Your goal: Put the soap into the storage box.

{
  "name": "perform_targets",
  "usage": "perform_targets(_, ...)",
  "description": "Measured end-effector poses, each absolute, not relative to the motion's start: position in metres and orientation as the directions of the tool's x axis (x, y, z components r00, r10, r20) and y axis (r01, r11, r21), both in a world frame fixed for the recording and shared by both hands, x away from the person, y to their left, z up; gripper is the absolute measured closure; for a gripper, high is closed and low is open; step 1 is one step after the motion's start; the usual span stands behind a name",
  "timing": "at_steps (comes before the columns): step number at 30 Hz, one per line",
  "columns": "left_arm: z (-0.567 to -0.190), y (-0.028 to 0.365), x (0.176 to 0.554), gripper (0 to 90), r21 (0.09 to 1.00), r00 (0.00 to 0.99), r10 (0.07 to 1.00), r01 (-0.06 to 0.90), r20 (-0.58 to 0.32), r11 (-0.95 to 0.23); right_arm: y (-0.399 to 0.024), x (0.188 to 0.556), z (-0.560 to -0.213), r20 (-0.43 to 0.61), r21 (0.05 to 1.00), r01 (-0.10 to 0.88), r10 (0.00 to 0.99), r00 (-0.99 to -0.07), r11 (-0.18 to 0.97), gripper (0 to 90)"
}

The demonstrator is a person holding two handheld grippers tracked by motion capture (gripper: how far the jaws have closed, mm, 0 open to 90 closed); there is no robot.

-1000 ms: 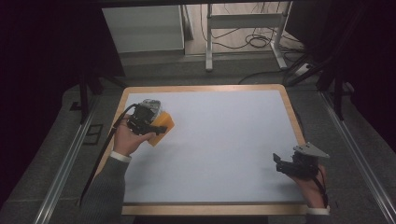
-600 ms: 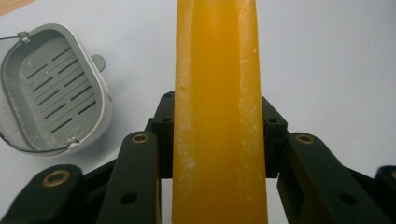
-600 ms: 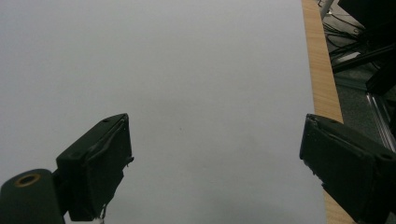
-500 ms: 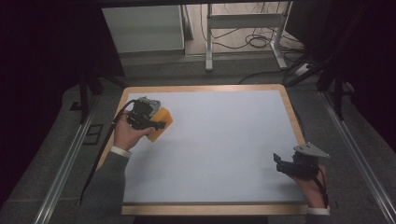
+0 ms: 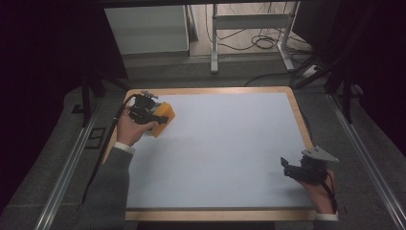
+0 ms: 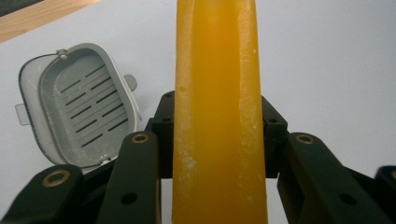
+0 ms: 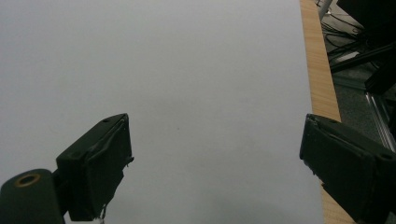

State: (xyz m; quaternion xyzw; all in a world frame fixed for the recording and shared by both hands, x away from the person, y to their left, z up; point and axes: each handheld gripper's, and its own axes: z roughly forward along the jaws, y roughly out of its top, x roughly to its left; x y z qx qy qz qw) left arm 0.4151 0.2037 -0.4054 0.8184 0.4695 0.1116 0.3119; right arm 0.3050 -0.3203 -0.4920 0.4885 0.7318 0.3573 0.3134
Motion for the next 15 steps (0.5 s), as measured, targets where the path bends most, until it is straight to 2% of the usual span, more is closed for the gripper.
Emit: perform_targets(15,-0.405,0.215,0.436,61.1,0.600,0.485,0.866,0.731,-0.121,-0.326,-0.321,0.306,-0.493,-0.109,0.828,0.493,0.940,-0.324,0.266,9.3)
